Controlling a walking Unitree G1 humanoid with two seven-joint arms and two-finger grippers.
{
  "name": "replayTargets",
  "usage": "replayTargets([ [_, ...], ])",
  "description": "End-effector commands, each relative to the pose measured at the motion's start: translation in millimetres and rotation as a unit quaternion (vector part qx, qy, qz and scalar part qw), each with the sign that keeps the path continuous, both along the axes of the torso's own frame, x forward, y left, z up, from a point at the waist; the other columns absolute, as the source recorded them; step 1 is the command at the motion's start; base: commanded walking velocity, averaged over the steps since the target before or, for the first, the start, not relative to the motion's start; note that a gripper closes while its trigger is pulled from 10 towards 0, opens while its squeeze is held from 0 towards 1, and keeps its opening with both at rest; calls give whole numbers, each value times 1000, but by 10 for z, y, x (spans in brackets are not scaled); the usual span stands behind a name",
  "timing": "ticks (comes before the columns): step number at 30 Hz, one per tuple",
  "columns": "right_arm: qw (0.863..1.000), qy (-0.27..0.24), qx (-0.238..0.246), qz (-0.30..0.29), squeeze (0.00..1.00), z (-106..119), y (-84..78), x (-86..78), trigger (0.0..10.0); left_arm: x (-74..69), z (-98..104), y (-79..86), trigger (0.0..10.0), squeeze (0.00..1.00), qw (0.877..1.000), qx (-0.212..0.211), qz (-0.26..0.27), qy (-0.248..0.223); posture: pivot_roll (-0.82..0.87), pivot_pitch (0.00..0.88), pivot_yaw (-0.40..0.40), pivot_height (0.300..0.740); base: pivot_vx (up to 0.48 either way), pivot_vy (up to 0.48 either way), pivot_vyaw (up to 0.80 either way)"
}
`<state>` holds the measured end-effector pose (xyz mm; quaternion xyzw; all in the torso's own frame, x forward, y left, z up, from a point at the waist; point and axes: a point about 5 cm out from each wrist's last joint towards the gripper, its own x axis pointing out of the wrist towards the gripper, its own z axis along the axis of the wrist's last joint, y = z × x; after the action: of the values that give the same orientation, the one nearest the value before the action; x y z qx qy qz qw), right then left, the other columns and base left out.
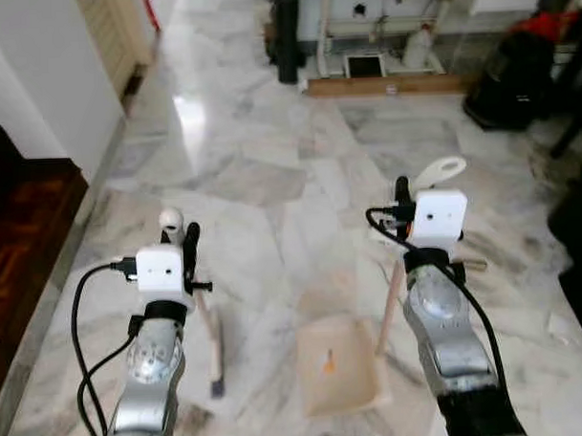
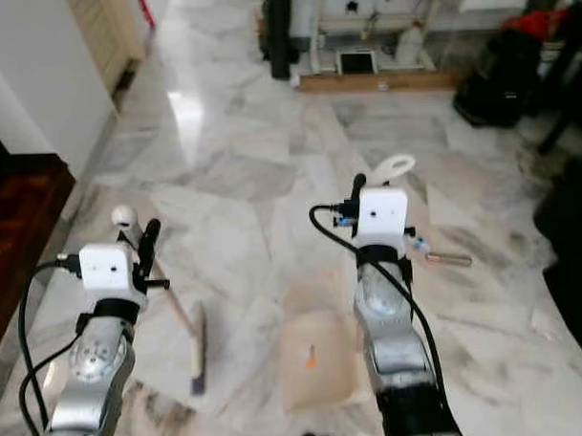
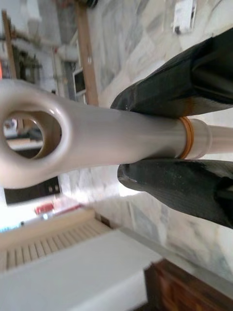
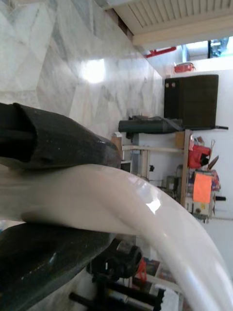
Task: Sweep floor
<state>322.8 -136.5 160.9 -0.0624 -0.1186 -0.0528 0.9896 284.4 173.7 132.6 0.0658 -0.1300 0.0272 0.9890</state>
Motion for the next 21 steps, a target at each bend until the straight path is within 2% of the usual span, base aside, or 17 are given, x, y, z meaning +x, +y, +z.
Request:
replayTargets([
  [1,1000,-18,10,3,0,78,3,-8,10000,-1,61,-5,10000,0,1000,8,-2,-18,80,104,52,740,0,0,-800],
  [15,1000,-22,12,5,0,88,12,-9,10000,6,66,-32,10000,0,1000,6,-9,-18,80,100,53,740,0,0,-750],
  [21,1000,-23,10,6,0,89,23,-8,10000,6,73,-40,10000,0,1000,-1,-14,-18,85,108,51,740,0,0,0],
])
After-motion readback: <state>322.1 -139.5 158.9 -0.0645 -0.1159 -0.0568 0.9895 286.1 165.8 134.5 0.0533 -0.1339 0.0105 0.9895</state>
